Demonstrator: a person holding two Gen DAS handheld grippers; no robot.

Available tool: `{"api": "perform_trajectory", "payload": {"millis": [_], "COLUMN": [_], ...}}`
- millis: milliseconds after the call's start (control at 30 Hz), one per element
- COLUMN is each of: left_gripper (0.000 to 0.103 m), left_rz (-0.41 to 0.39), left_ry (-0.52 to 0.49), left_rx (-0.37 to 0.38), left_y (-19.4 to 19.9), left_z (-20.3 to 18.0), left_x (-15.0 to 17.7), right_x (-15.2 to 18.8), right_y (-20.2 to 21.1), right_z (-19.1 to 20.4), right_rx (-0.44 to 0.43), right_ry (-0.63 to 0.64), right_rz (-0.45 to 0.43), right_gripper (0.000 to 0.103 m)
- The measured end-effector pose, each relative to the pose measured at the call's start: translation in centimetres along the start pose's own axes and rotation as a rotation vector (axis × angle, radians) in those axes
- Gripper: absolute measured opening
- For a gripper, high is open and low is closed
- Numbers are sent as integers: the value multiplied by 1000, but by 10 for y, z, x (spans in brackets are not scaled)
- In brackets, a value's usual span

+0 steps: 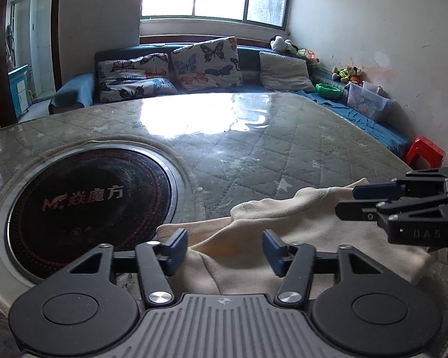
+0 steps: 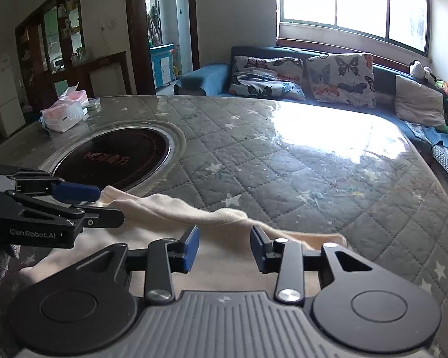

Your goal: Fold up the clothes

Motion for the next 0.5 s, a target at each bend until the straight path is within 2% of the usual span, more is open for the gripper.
{"api": "perform_trajectory", "payload": {"millis": [67, 200, 367, 500], "left_gripper": [83, 92, 95, 95], "left_rz": [-10, -18, -18, -16], "left_ry": [5, 25, 81, 174], "left_rx": [-11, -35, -78, -111], "left_y": [6, 17, 30, 42], "left_z": [2, 10, 31, 55], "left_x": [2, 7, 15, 17], "right_x": [4, 11, 15, 16], "right_y": [5, 16, 29, 35], "right_z": [1, 10, 34, 67], "right_rx": [2, -9, -51, -122], "right_ry": [-9, 14, 109, 235], "right_rz": [-5, -12, -16, -16], "right_gripper": [48, 54, 54, 54]}}
Point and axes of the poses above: each gripper's, at about its wrist camera, not at the fingertips, and y roughly against the way its jaws point, z to its left, x to its underside, the point moved 6 cm from there along -y, roughly the way its jaws point, and after that the axes turned 2 degrees about -x, right-handed, at the moved point
